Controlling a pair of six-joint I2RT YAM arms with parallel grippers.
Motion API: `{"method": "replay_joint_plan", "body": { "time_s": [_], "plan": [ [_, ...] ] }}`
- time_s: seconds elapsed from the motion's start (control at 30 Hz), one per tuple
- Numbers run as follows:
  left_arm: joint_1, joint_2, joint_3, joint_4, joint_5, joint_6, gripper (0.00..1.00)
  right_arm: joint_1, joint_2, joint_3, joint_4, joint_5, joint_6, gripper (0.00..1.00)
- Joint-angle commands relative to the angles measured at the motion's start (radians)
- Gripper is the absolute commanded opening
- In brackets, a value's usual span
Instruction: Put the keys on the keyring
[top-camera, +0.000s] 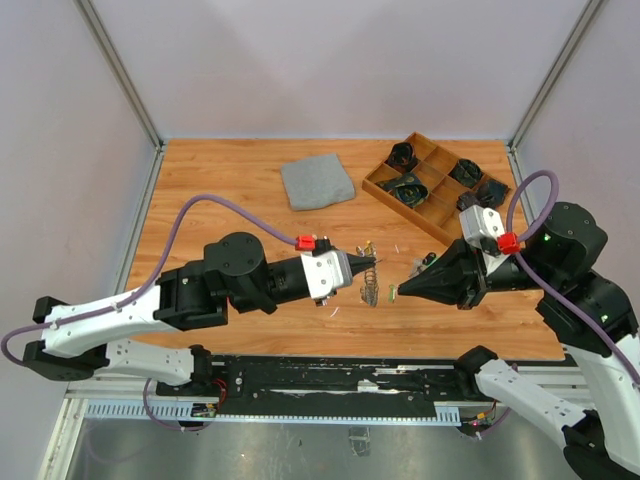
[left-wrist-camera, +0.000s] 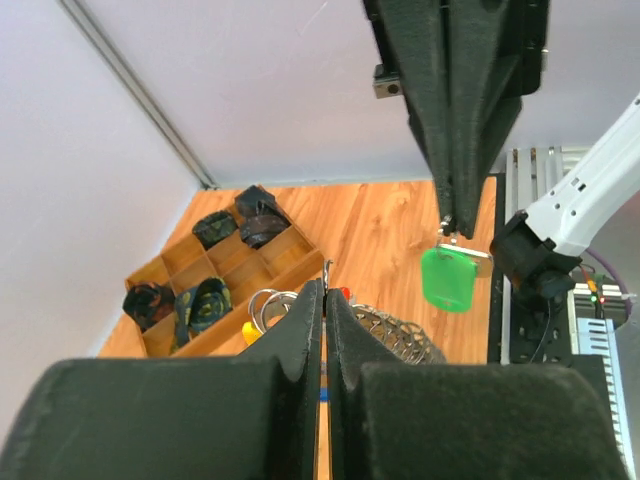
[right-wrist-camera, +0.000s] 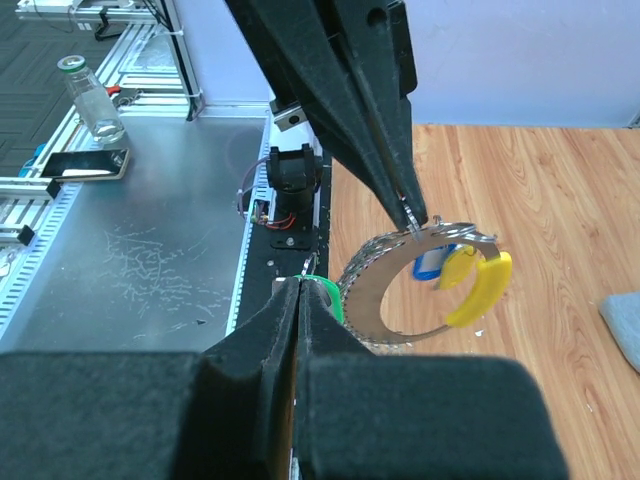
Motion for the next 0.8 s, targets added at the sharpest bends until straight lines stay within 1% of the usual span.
{"method": "replay_joint_plan", "body": {
  "time_s": [0.0,0.13,0.27,0.37,0.5,0.57,0.77],
  "plan": [
    [-0.092,0.015,0.034,0.016,-0.18,0.163,0.0,0.014,0.007,0.041,-0.049,-0.05,-0.056,0.0],
    [-0.17,0.01,0.008,0.073,-0.297,0.257,0.01,0.014,0.016,0.098,-0.132,-0.052,-0.121,0.01],
    [-0.235,-0.022,-0.054,0.169,-0.385,0.343,0.01,0.015,0.023,0.149,-0.219,-0.046,-0.176,0.01],
    [-0.282,-0.026,-0.094,0.236,-0.454,0.414,0.01,0.015,0.021,0.16,-0.243,-0.053,-0.189,0.0],
    [-0.344,-0.005,-0.154,0.345,-0.579,0.547,0.0,0.015,0.011,0.152,-0.243,-0.058,-0.189,0.0],
    [-0.359,0.005,-0.164,0.375,-0.603,0.581,0.01,0.015,0.006,0.146,-0.242,-0.056,-0.189,0.01],
    [-0.374,0.021,-0.167,0.394,-0.619,0.607,0.01,0.015,-0.008,0.131,-0.242,-0.04,-0.185,0.01]
  ]
}}
